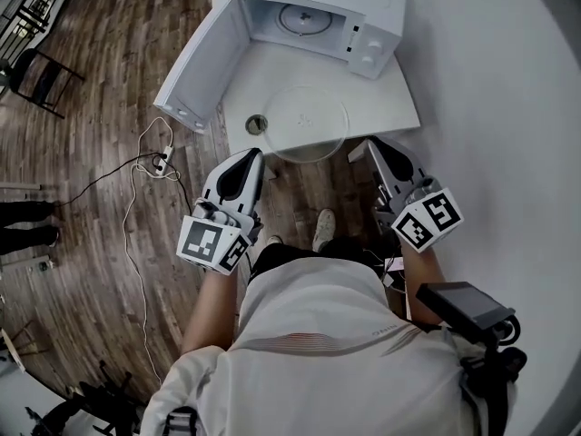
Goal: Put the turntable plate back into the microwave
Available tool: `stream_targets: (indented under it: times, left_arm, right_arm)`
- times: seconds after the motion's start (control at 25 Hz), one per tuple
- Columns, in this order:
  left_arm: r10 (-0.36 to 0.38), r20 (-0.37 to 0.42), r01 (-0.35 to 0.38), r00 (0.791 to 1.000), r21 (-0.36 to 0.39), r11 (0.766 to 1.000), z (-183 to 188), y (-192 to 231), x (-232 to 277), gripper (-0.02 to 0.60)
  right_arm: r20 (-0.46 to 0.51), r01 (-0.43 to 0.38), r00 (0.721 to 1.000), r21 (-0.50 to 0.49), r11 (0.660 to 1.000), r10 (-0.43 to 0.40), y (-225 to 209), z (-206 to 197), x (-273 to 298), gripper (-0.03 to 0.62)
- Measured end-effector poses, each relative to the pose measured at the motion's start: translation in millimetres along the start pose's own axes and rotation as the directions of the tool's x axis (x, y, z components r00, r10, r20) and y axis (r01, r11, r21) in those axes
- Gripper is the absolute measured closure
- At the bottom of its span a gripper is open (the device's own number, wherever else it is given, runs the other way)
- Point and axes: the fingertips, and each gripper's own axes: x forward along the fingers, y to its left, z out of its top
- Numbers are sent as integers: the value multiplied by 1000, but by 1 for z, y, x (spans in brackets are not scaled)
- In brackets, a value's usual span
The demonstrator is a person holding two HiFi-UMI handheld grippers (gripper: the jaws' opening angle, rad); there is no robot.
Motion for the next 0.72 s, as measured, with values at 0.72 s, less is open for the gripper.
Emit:
stream_targets:
  times: [0.72]
  left_arm:
    - [45,-136,-54,990,-64,996,-81,32,37,571]
  right_arm:
    - [-149,89,988,357,930,-37,-84,-131,22,507]
